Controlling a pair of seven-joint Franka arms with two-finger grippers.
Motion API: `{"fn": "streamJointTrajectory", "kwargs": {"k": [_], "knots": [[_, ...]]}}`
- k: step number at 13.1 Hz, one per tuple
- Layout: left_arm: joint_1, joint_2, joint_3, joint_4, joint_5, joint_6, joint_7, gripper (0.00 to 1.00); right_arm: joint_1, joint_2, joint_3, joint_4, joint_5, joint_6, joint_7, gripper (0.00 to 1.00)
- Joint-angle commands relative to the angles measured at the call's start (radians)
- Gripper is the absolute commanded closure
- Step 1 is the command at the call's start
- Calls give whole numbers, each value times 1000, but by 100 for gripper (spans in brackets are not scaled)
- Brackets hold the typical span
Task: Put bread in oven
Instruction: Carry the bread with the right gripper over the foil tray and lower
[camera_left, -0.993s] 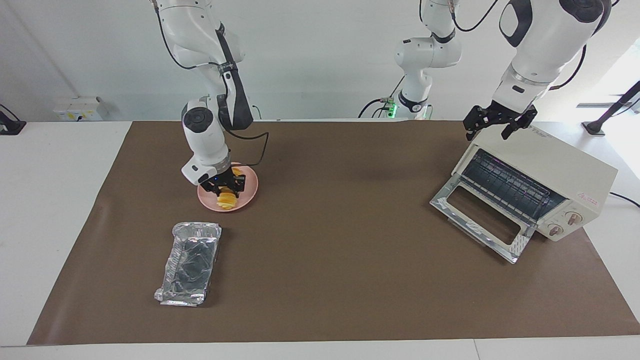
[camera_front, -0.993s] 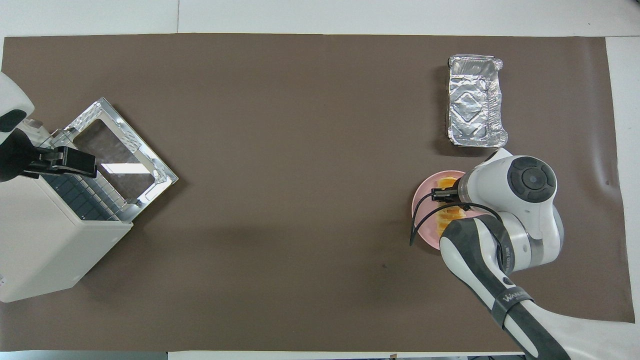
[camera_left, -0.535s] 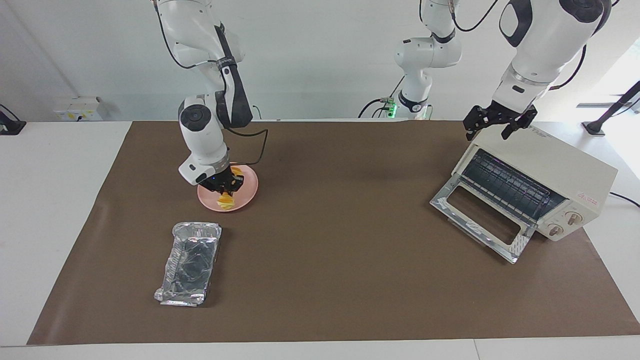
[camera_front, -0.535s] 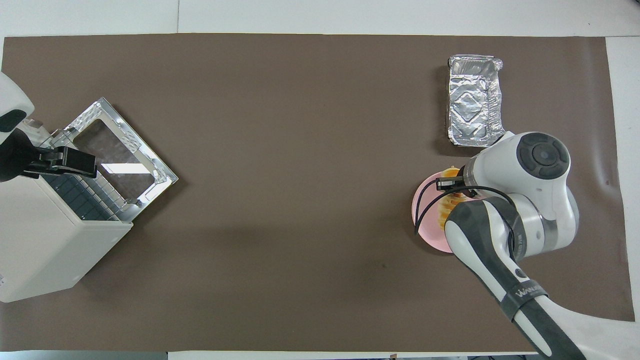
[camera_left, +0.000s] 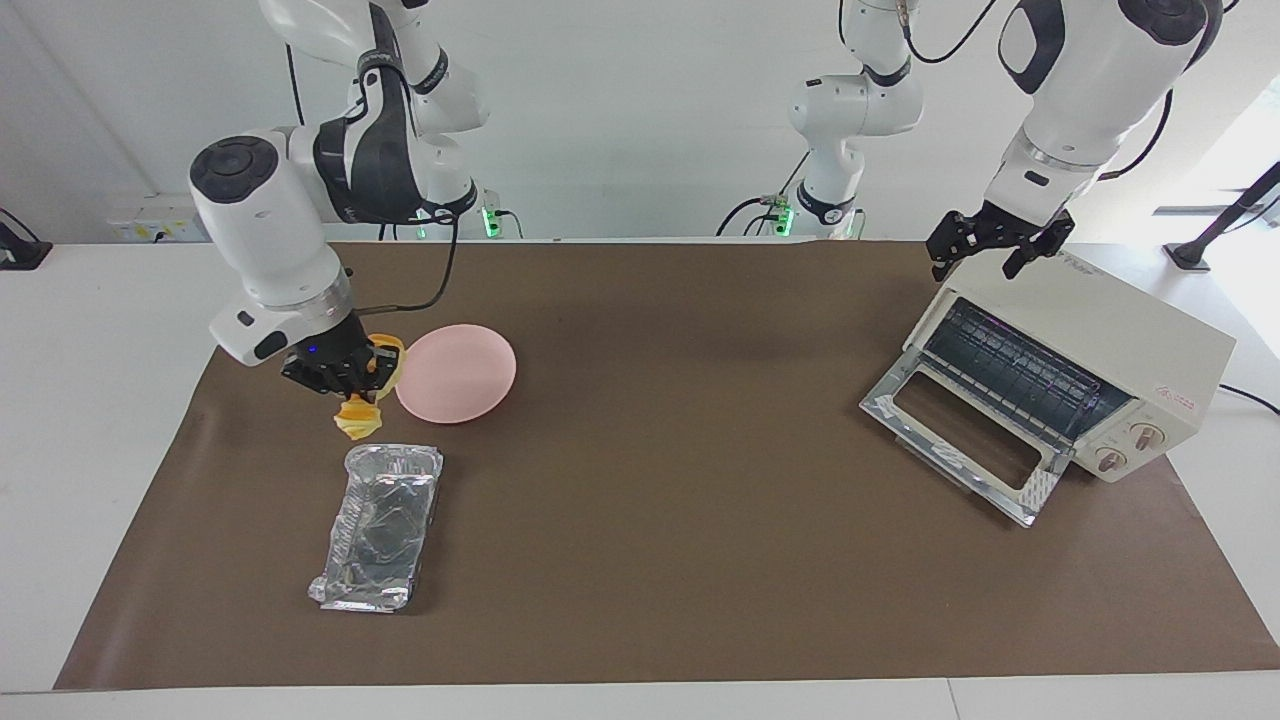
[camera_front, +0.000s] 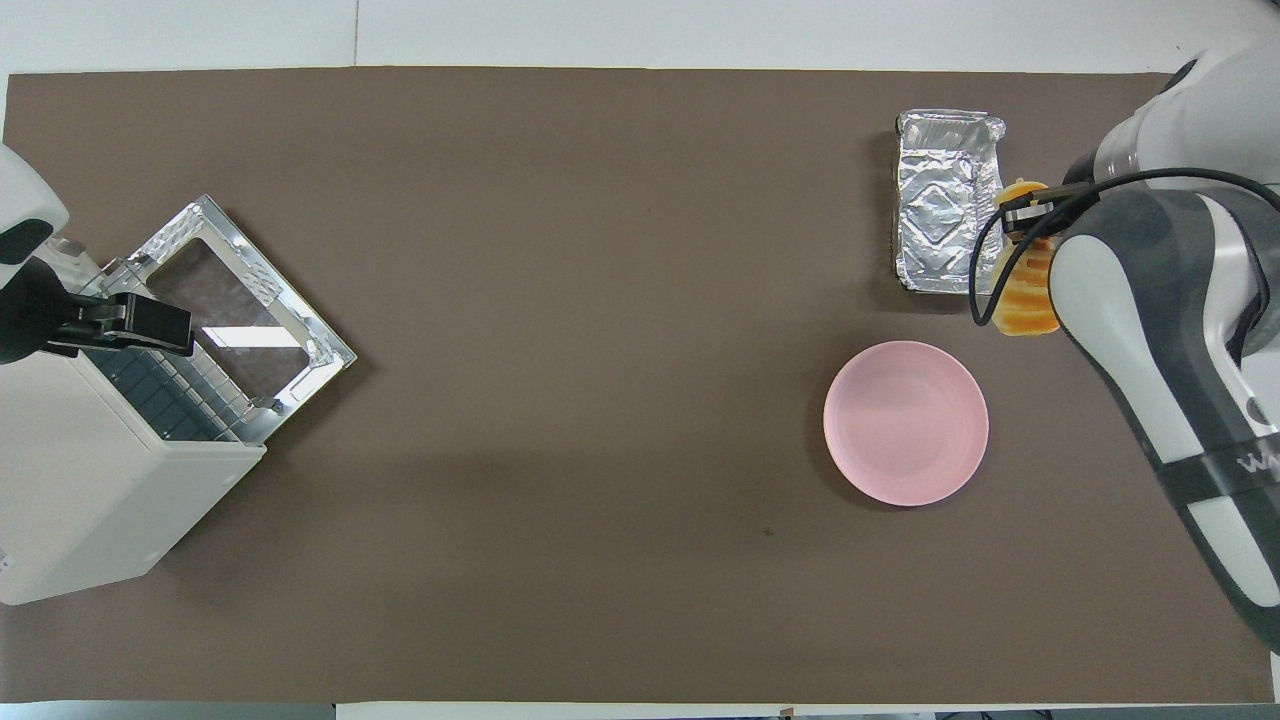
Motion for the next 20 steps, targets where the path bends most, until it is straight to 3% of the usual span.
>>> {"fn": "streamJointTrajectory", "kwargs": {"k": [1, 3, 5, 10, 16, 17, 18, 20], "knots": [[11, 1, -4, 4, 9, 6, 6, 0, -17, 189, 5, 226, -6, -74, -38, 100], [11, 1, -4, 4, 9, 6, 7, 0, -17, 370, 5, 461, -3, -131, -38, 100], [11, 1, -4, 4, 9, 6, 7, 0, -19, 460, 3, 532, -1, -101, -36, 100], [11, 1, -4, 4, 9, 6, 7, 0, -17, 550, 0, 531, -6, 34, -33, 100], [11, 1, -4, 4, 9, 6, 7, 0, -13, 517, 0, 398, 6, 125, -24, 100], [11, 1, -4, 4, 9, 6, 7, 0, -14, 511, 0, 388, 6, 124, -12, 76], [11, -1, -4, 4, 9, 6, 7, 0, -13, 508, 0, 388, 8, 116, 2, 3], [11, -1, -4, 4, 9, 6, 7, 0, -14, 491, 0, 390, 5, 88, 7, 0]]}}
